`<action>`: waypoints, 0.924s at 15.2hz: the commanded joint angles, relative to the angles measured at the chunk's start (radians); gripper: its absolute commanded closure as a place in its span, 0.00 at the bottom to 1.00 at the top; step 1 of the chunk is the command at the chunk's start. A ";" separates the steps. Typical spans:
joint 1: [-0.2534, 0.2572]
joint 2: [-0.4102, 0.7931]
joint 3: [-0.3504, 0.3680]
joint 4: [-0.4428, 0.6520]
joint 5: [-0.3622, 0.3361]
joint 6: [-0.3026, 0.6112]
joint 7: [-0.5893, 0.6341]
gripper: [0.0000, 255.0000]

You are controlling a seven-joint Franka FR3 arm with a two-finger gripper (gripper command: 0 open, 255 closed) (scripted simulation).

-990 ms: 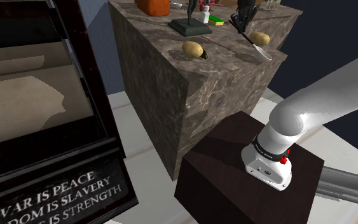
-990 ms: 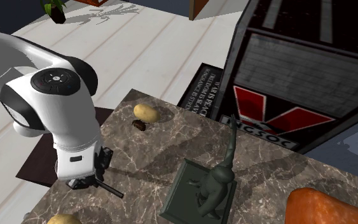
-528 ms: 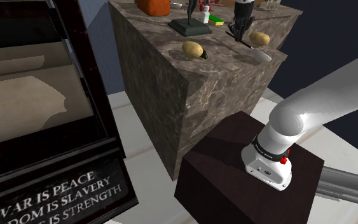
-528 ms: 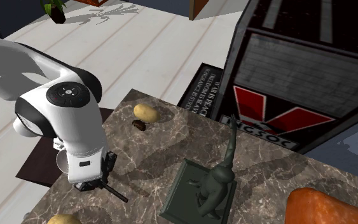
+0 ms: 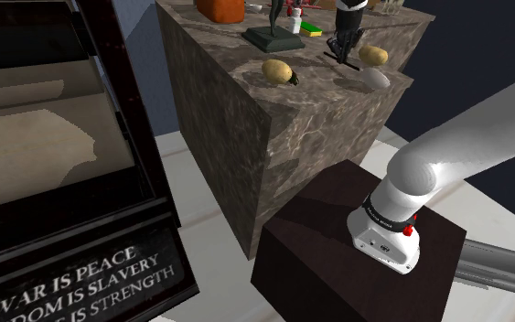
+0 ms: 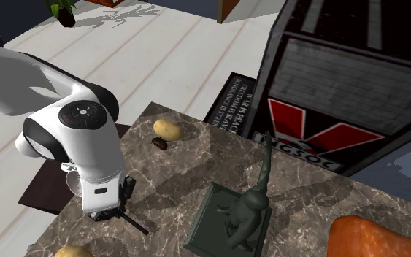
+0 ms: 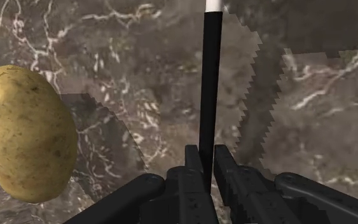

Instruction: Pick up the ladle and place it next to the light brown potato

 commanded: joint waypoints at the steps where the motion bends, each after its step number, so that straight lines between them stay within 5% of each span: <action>1: 0.000 0.000 0.000 0.000 0.000 0.000 0.000 1.00; 2: 0.000 0.000 0.000 0.000 0.000 0.000 0.000 1.00; 3: 0.000 0.000 0.000 0.000 0.000 0.000 0.000 0.00; 8: 0.000 0.000 0.000 0.000 0.000 0.000 0.000 0.00; 14: 0.014 -0.010 0.030 0.111 0.021 -0.126 -0.007 0.00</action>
